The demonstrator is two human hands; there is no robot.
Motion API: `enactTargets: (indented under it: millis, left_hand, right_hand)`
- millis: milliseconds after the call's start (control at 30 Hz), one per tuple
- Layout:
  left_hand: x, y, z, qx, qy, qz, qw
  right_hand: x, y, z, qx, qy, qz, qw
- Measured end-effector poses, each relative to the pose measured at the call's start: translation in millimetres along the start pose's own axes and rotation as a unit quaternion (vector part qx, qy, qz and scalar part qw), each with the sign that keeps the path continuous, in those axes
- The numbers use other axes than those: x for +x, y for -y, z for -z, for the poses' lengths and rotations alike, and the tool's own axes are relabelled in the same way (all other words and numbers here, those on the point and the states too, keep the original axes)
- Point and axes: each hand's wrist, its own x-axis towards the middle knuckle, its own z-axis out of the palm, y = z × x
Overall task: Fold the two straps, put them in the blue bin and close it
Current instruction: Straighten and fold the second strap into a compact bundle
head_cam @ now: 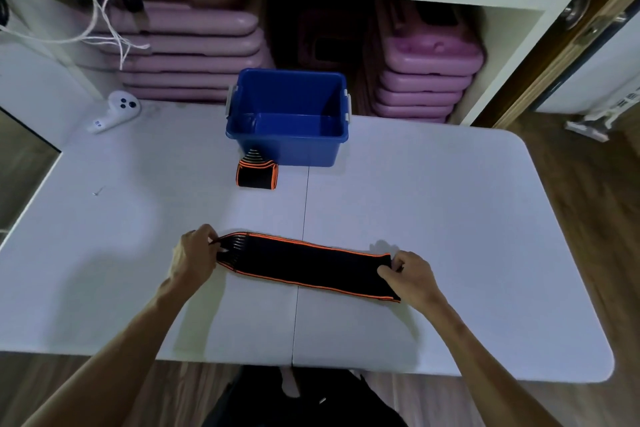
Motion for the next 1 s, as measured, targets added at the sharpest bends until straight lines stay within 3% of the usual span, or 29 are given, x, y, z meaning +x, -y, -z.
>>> enactTargets:
  millis: [267, 367, 467, 533, 633, 700, 833, 1000]
  left_hand:
    - [11.6, -10.7, 6.4, -0.062, -0.032, 0.056, 0.996]
    - [24.9, -2.2, 7.7, -0.102, -0.049, 0.115, 0.987]
    - [45.2, 18.2, 15.2, -0.238, -0.066, 0.215, 0.945]
    - [47.3, 26.6, 22.2, -0.32, -0.082, 0.234, 0.914]
    - [26.6, 22.1, 29.6, -0.211, -0.162, 0.169, 0.949]
    - [-0.6, 14.6, 23.8, -0.151, -0.176, 0.051, 0.971]
    - [-64.5, 7.1, -11.5, -0.069, -0.108, -0.132, 0.983]
    - [-113.2, 4.1, -44.0, -0.003, -0.057, -0.167, 0.984]
  right_hand:
    - [2.1, -12.7, -6.6, -0.011, 0.023, 0.001, 1.0]
    - [-1.7, -5.4, -15.0, 0.002, 0.041, 0.024, 0.999]
    - [-4.2, 11.6, -31.1, 0.022, 0.065, 0.054, 0.996]
    - [-5.8, 26.1, -46.8, 0.036, 0.08, 0.076, 0.993]
    - [-10.0, 50.6, -75.6, 0.063, 0.096, 0.092, 0.989]
    - [-13.9, 66.4, -96.3, 0.075, 0.104, 0.1, 0.987]
    - [-25.3, 90.0, -129.2, 0.102, 0.166, 0.104, 0.975]
    - [-15.1, 87.7, -120.4, -0.062, 0.232, 0.246, 0.939]
